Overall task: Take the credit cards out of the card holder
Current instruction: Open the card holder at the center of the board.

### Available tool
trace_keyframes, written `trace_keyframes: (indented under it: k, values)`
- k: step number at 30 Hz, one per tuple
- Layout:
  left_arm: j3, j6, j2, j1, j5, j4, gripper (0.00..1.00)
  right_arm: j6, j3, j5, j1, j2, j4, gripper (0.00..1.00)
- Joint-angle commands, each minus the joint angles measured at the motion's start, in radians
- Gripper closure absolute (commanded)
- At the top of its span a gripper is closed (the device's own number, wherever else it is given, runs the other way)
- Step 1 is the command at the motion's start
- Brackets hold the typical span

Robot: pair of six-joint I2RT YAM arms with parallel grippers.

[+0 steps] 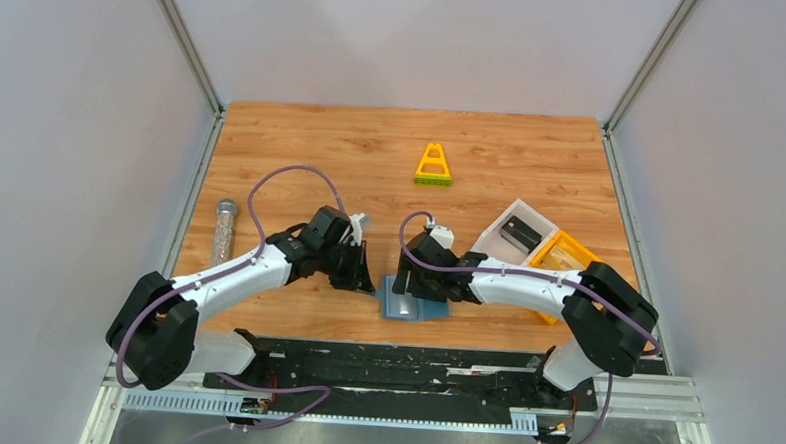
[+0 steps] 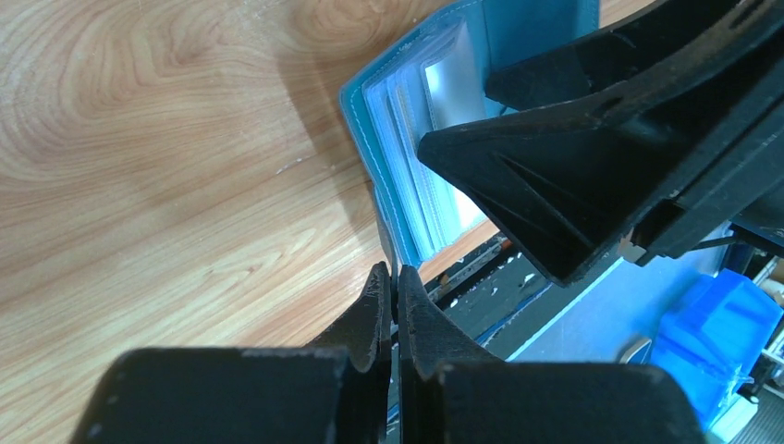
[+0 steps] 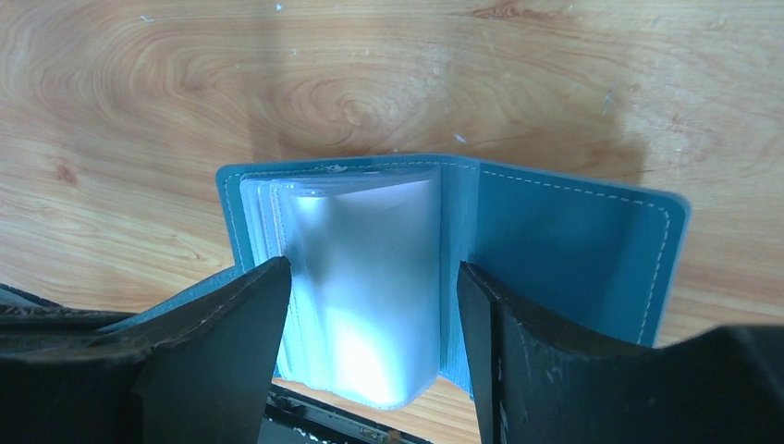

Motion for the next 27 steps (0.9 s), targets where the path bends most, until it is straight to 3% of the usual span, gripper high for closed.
trace_keyframes:
  k: [1,27]
  values:
    - [-0.008,-0.008,-0.046,0.001,0.017,0.021,1.0,-0.013,0.043,0.0,0.009,0.024,0.003,0.32]
    - [0.011,0.003,-0.076,0.002,-0.031,-0.032,1.0,0.011,0.047,0.089,0.019,-0.026,-0.112,0.36]
